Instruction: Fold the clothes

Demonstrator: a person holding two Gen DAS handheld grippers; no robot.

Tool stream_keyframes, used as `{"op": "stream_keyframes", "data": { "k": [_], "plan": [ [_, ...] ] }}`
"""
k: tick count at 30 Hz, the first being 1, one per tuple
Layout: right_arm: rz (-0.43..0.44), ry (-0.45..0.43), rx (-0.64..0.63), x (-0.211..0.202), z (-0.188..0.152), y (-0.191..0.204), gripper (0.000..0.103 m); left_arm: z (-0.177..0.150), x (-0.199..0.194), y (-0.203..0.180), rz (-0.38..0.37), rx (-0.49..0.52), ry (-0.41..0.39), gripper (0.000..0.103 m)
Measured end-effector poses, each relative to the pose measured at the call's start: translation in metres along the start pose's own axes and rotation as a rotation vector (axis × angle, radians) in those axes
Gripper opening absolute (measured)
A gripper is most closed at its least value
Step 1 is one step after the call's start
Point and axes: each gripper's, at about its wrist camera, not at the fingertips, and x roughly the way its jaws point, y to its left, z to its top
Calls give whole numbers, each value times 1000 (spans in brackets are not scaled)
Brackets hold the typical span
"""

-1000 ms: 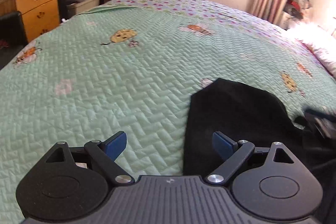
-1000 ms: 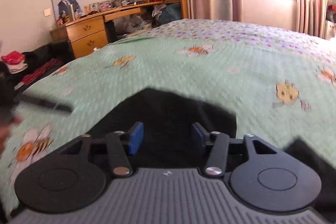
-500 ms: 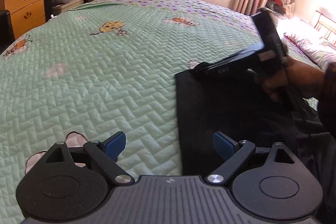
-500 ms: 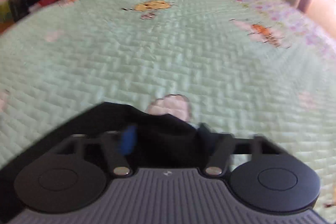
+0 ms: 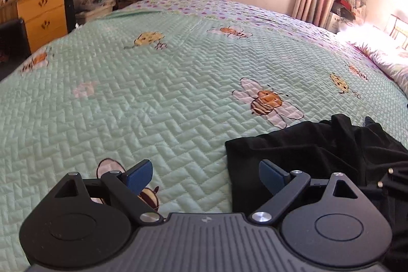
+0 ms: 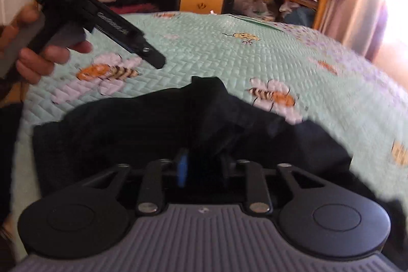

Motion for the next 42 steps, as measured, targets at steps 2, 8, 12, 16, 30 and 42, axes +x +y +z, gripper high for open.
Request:
{"op": "stream_keyframes", "data": {
  "k": [2, 8, 12, 16, 30, 42],
  "plan": [
    [27, -28, 98, -8, -10, 3, 50, 5, -3, -14, 11, 48, -7, 91],
    [49, -98, 319, -19, -41, -11, 50, 8, -7, -74, 63, 316, -73, 94],
    [92, -181, 435, -34, -55, -18, 50, 2, -2, -94, 28, 383, -75, 94],
    [120, -230, 522, -37, -69, -27, 52, 0, 4, -101, 20, 410, -71, 94],
    [188, -275, 637, -33, -88, -50, 54, 8, 37, -130, -58, 405, 150, 78],
    [220, -308, 695, -34, -95, -61, 56, 19, 49, -122, 0, 331, 214, 3]
  ]
}}
